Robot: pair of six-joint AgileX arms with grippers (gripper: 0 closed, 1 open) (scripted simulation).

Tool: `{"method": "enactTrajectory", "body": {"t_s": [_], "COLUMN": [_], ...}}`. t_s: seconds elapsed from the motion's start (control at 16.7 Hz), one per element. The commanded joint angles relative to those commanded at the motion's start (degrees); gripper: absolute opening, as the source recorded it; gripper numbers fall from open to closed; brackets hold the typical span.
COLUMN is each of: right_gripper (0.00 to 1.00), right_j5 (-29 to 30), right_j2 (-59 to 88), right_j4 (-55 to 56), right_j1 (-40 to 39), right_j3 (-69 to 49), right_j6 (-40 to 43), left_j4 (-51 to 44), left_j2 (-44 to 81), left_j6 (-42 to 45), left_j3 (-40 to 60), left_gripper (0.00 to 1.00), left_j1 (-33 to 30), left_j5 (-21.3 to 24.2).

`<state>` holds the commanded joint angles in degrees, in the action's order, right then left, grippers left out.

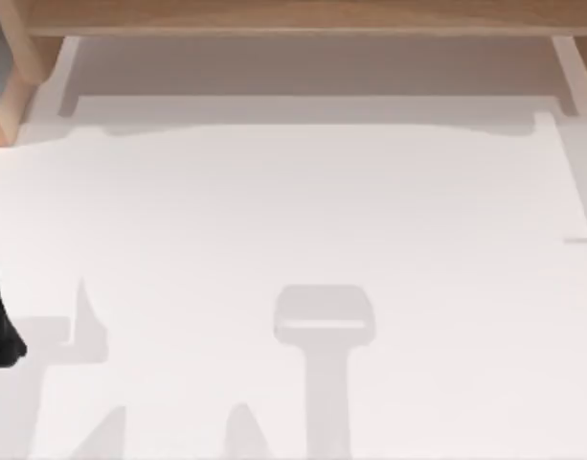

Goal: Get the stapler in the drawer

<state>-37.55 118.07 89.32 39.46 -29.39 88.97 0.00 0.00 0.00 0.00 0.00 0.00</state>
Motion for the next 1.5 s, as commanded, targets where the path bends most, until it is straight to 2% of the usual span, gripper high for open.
{"method": "enactTrajectory", "body": {"t_s": [0.3, 0.36, 0.9, 1.32, 1.5], "right_gripper": [0.02, 0.0, 0.0, 0.0, 0.0], "right_j5": [0.0, 0.0, 0.2, 6.3, 6.8], "right_j2": [0.0, 0.0, 0.2, 4.5, 4.9], "right_j4": [0.0, 0.0, -0.3, -7.5, -8.2], "right_j1": [0.0, 0.0, -0.1, -6.1, -6.6], "right_j3": [0.0, 0.0, -0.1, -11.8, -12.6], "right_j6": [0.0, 0.0, -0.1, -0.1, 0.0], "left_j4": [0.0, 0.0, 0.0, 0.0, 0.0], "left_j2": [0.0, 0.0, 0.0, 0.0, 0.0], "left_j6": [0.0, 0.0, 0.0, 0.0, 0.0], "left_j3": [0.0, 0.0, 0.0, 0.0, 0.0], "left_gripper": [1.0, 1.0, 1.0, 1.0, 1.0], "left_j1": [0.0, 0.0, 0.0, 0.0, 0.0], "left_j5": [0.0, 0.0, 0.0, 0.0, 0.0]}}
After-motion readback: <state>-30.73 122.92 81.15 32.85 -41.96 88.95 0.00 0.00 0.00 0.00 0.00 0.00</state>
